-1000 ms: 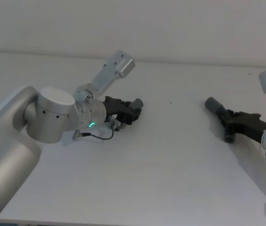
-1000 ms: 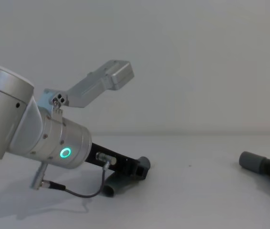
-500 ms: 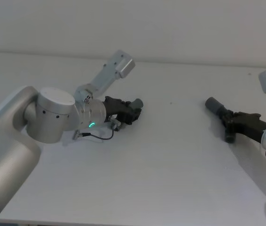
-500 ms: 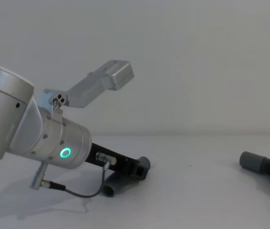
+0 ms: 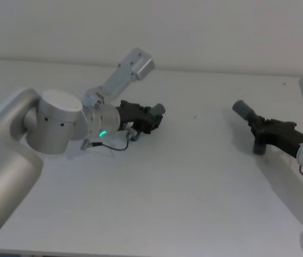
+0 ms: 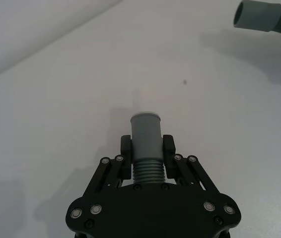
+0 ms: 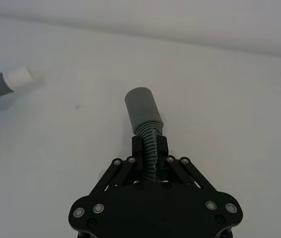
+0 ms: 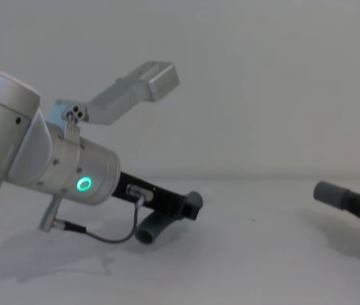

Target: Use both hands to pick up one end of the pipe from the table, align the ends, and insert them.

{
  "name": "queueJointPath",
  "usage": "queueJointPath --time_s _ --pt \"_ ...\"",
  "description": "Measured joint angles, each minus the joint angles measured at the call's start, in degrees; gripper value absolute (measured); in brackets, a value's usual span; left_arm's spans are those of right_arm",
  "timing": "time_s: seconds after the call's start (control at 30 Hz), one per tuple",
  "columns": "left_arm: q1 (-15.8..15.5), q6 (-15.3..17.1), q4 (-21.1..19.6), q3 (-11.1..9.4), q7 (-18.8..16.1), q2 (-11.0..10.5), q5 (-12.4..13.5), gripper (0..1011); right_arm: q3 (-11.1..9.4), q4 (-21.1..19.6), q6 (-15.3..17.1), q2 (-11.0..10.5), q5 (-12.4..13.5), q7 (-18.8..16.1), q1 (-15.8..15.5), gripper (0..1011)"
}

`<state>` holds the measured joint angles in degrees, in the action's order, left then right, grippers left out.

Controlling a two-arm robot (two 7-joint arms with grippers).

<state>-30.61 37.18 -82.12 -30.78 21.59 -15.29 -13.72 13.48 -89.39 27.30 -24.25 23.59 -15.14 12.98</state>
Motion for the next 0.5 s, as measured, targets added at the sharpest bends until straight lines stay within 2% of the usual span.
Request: queueJointPath --time_s 0.3,0.5 --pt "-1.8 -1.5 -1.3 -0.4 3.1 -1.3 0.0 354 -1.4 -0.9 -5.1 0.5 0.9 -0.2 -0.3 156" --pt "-3.1 -2.4 -2.3 -1.1 5.6 -2.6 -0.1 354 -2.4 -1.3 -8.9 0.1 2.1 -2.1 -0.2 156"
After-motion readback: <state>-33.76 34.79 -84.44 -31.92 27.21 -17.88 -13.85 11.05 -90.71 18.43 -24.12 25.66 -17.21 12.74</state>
